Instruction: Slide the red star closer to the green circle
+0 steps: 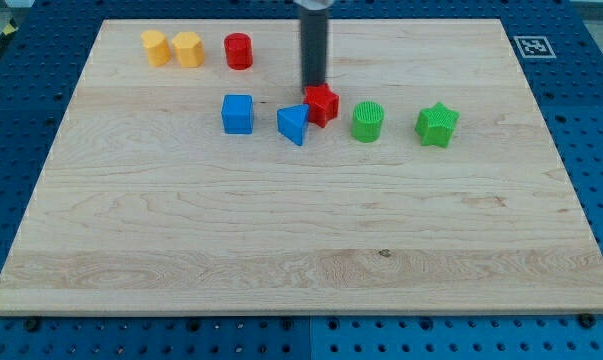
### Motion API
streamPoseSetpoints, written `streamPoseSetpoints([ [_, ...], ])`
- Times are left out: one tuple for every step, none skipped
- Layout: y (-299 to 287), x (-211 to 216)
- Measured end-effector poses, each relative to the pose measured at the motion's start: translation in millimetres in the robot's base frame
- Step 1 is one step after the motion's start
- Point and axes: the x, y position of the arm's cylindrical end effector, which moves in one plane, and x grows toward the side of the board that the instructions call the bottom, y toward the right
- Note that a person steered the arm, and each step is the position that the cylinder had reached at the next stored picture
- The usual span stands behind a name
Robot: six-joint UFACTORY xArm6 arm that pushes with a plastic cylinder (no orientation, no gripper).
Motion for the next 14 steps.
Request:
streamPoseSetpoints([
  [39.8, 12.5],
  [47.0, 17.1],
  [52.7, -2.0],
  [23.6, -11.2],
  [-14.7, -15.0],
  [-31.9, -15.0],
  [-31.5, -4.8],
  [-19.4, 10.1],
  [2.3, 10.1],
  [5.8, 10.4],
  [5.8, 12.2],
  [0.8, 14.6],
  [-5.6, 23.0],
  [-6.5, 28.9],
])
